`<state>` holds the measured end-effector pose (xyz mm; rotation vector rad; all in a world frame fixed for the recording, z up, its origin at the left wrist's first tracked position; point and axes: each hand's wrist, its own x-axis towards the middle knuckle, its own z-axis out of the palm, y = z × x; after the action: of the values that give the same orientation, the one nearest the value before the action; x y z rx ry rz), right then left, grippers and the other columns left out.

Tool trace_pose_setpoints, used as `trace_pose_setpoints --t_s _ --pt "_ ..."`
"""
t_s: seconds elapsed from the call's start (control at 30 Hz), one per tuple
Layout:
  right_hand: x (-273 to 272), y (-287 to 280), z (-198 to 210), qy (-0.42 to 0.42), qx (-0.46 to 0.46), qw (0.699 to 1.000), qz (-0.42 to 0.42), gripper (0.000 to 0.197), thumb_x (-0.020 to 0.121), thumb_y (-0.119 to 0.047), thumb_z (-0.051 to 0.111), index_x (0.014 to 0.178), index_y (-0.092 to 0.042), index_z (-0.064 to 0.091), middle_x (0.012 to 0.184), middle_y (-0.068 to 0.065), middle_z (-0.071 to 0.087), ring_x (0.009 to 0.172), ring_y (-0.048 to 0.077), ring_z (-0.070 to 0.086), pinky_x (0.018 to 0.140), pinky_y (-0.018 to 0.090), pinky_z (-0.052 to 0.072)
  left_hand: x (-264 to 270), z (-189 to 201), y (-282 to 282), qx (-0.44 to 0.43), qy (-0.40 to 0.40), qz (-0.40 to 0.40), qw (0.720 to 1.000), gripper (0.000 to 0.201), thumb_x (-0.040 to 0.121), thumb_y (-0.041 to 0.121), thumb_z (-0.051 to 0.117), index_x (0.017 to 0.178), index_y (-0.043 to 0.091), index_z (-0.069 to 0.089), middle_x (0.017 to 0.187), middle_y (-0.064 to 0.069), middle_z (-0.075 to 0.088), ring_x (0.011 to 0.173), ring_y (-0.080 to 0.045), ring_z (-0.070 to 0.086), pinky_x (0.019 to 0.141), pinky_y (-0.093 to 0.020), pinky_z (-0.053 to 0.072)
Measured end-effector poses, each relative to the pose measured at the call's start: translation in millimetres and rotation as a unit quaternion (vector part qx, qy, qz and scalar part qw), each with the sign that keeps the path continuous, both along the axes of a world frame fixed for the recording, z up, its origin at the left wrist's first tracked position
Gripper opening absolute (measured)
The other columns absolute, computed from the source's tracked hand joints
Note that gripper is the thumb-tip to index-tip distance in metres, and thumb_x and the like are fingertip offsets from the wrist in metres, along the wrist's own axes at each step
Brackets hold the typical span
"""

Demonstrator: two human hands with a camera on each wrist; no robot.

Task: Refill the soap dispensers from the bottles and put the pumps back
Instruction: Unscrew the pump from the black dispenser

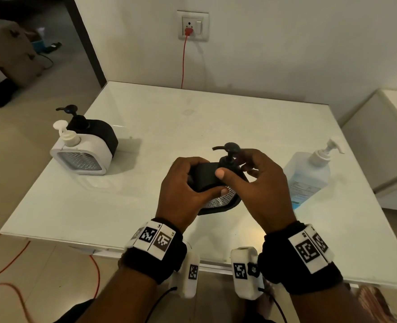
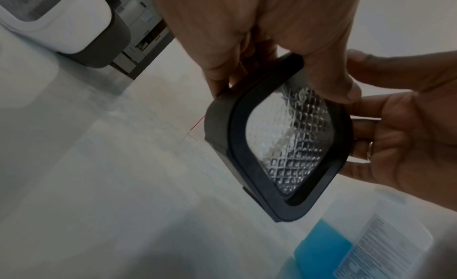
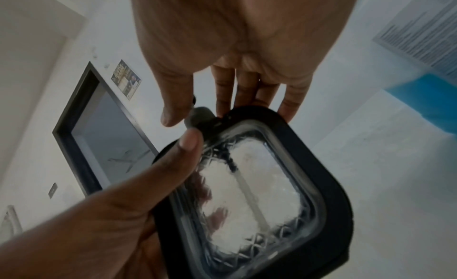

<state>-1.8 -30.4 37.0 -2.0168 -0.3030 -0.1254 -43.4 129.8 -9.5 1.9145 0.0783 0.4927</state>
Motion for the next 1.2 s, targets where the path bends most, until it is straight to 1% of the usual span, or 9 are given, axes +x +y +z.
trace_pose_setpoints --t_s 0.07,0.23,0.37,0.47,0.6,0.7,0.77,1.07,1.2 --pt "-1.4 2.8 -0.7 -0.011 -0.011 1.0 -0.009 0.044 0.075 -0.059 0.07 0.107 -0.03 0.067 0.1 -0.011 0.07 0.098 0.01 0.065 0.091 0.034 0.055 -1.2 -0.4 -2.1 0.004 0.004 -0.011 1.0 0.053 0.062 0.066 0.076 0.106 0.049 0.053 0.11 0.019 0.06 0.106 0.001 0.059 0.084 -0.02 0.057" --pt "-0.8 -2.4 6.5 -0.041 0.034 0.998 -0.028 0.026 0.087 -0.03 0.077 0.112 -0.025 0.071 0.104 -0.008 0.073 0.099 0.013 0.067 0.089 0.04 0.058 -1.7 0.6 0.0 0.006 0.019 -0.014 1.0 0.056 0.06 0.064 0.082 0.105 0.049 0.053 0.111 0.019 0.06 0.106 0.001 0.059 0.086 -0.027 0.06" --pt "4.0 -10.5 24.7 -0.099 0.072 0.991 -0.052 0.026 0.088 -0.024 0.077 0.113 -0.027 0.069 0.101 -0.011 0.074 0.093 0.011 0.069 0.084 0.031 0.06 -1.3 -0.7 5.2 0.007 0.02 -0.006 1.0 0.06 0.064 0.036 0.098 0.104 0.048 0.054 0.11 0.019 0.06 0.103 0.006 0.059 0.084 -0.021 0.056" --pt "4.4 -16.0 34.3 -0.129 0.094 0.985 -0.057 0.025 0.088 -0.023 0.077 0.112 -0.023 0.07 0.1 -0.01 0.073 0.092 0.009 0.067 0.083 0.021 0.057 -1.7 -1.6 6.2 0.002 0.018 -0.001 1.0 0.059 0.063 0.038 0.095 0.105 0.047 0.054 0.109 0.02 0.059 0.101 0.009 0.058 0.08 -0.01 0.05" --pt "3.0 -17.6 37.1 -0.146 0.118 0.981 -0.059 0.028 0.088 -0.02 0.077 0.114 -0.013 0.071 0.102 -0.002 0.074 0.09 0.008 0.066 0.081 0.017 0.055 -1.5 -3.7 6.6 -0.002 0.022 0.001 1.0 0.06 0.064 0.034 0.096 0.109 0.041 0.057 0.109 0.019 0.06 0.1 0.008 0.058 0.079 -0.01 0.049" --pt "3.0 -19.4 38.7 -0.152 0.113 0.98 -0.063 0.026 0.089 -0.021 0.076 0.114 -0.018 0.068 0.101 -0.009 0.071 0.089 -0.001 0.064 0.079 0.011 0.051 -1.4 -5.6 8.5 -0.002 0.029 -0.002 1.0 0.062 0.067 0.024 0.099 0.111 0.038 0.058 0.11 0.019 0.06 0.101 0.007 0.058 0.08 -0.013 0.051" --pt "2.9 -21.6 40.5 -0.156 0.107 0.979 -0.073 0.026 0.09 -0.025 0.075 0.114 -0.021 0.067 0.101 -0.013 0.07 0.089 -0.003 0.064 0.078 0.009 0.05 -1.0 -4.7 10.2 -0.011 0.026 0.004 1.0 0.061 0.066 0.029 0.099 0.11 0.039 0.058 0.111 0.019 0.06 0.103 0.006 0.058 0.082 -0.015 0.052" --pt "4.6 -25.2 38.4 -0.12 0.188 0.97 -0.093 0.031 0.09 -0.013 0.074 0.12 -0.006 0.069 0.104 -0.001 0.075 0.084 0.012 0.073 0.08 0.025 0.058 0.7 2.8 19.1 -0.075 0.025 0.039 0.996 0.054 0.063 0.037 0.09 0.108 0.04 0.06 0.114 0.015 0.063 0.1 0.009 0.06 0.08 -0.009 0.051" --pt "8.5 -27.1 26.0 -0.057 0.279 0.954 -0.092 0.051 0.087 0.0 0.074 0.135 -0.006 0.056 0.114 0.019 0.069 0.091 0.022 0.074 0.078 0.038 0.061 1.2 5.5 22.8 -0.077 0.027 0.059 0.995 0.052 0.061 0.041 0.086 0.106 0.043 0.059 0.115 0.013 0.065 0.098 0.012 0.059 0.08 -0.007 0.049"
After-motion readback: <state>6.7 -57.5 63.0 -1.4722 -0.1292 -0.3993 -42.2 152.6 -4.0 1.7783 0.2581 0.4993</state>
